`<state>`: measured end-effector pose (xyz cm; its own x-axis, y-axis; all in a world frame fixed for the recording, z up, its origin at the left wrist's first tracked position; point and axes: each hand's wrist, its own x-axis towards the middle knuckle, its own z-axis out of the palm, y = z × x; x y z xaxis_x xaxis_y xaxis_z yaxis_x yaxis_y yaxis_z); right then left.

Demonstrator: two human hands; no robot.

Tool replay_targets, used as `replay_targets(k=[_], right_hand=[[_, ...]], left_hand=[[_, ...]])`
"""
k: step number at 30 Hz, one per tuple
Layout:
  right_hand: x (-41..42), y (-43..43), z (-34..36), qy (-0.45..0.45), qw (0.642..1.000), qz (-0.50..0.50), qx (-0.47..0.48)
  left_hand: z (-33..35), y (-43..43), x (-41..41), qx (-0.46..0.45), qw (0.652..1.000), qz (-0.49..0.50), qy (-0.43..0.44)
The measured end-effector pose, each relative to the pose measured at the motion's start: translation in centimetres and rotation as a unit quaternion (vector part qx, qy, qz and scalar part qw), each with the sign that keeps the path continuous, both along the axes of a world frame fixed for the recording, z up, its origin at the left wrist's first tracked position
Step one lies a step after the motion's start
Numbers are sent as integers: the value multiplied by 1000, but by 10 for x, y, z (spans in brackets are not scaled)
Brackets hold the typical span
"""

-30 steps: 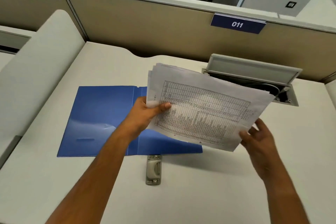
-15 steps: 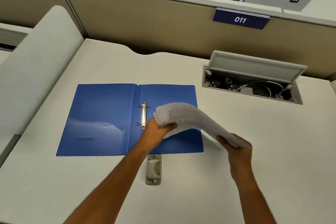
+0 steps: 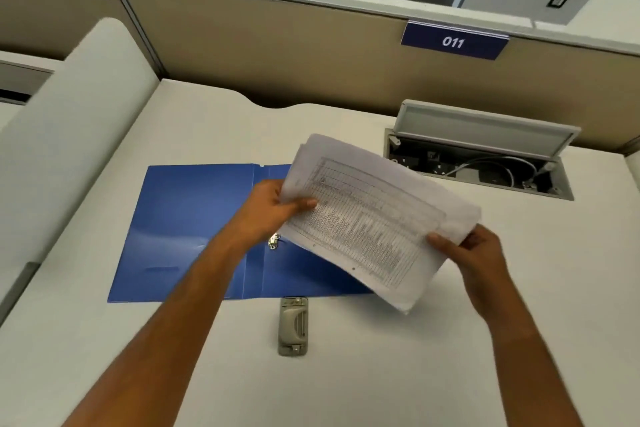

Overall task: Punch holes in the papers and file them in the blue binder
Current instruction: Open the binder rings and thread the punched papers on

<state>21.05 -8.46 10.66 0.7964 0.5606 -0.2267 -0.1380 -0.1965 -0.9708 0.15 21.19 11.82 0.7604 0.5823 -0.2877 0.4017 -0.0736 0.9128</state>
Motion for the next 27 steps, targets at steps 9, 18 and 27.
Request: replay_targets(k=[9,18,27], right_hand=[[-8,72,52,-50,948,274,-153],[-37,107,7,-11,986,140,-95],[-57,146,-22,-34,982,135,-126]], left_hand=[[31,47,7,92,983,-139,82],[-16,76,-37,128,987,101,7],[-105,25,-82,134,982,91,97]])
